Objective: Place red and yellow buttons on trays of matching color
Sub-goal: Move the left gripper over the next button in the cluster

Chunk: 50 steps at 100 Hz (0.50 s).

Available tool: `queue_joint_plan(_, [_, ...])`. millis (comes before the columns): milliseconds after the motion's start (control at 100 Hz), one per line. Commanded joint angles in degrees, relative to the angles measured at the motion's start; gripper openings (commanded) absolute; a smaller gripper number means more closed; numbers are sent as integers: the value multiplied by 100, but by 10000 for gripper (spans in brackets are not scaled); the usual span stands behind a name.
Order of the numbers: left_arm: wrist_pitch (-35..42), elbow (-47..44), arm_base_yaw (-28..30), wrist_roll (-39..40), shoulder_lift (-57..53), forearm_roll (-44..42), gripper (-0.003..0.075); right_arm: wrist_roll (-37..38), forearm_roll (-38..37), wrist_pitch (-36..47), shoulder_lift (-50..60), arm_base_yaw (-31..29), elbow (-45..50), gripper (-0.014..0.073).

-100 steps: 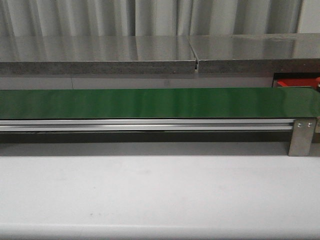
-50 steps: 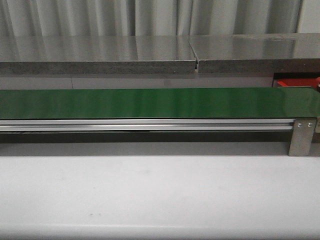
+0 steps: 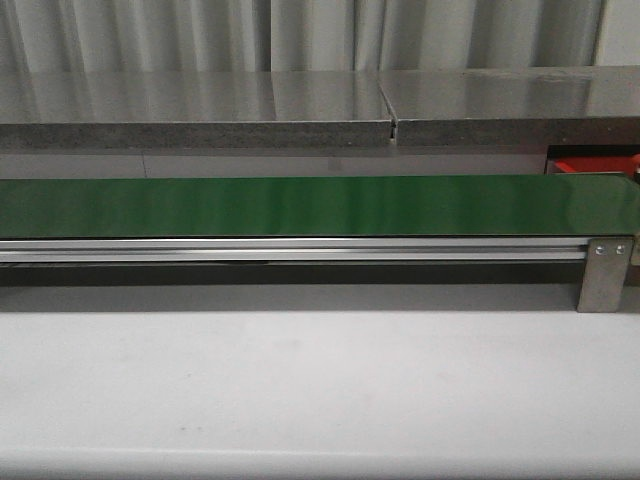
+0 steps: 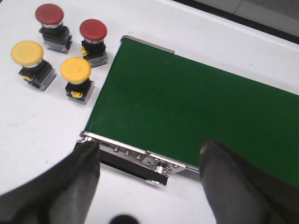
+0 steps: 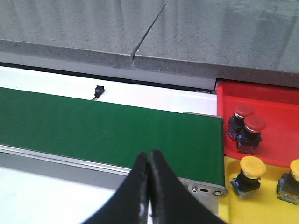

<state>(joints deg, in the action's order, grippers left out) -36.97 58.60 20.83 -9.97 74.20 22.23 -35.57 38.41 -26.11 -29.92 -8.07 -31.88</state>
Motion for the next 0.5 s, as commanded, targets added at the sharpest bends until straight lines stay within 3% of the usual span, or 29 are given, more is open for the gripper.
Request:
queue_joint_plan(0, [72,335,229,70,123,324,526,-69,83,302,-9,9,-140,-76])
queue_joint_plan(240, [-446,1028,726,360,1079,468,480,-69,83,302,-9,9,-140,-76])
queue_joint_plan(490, [-879,2074,767,788,2295,430,480,-69,83,302,-9,9,-140,-76])
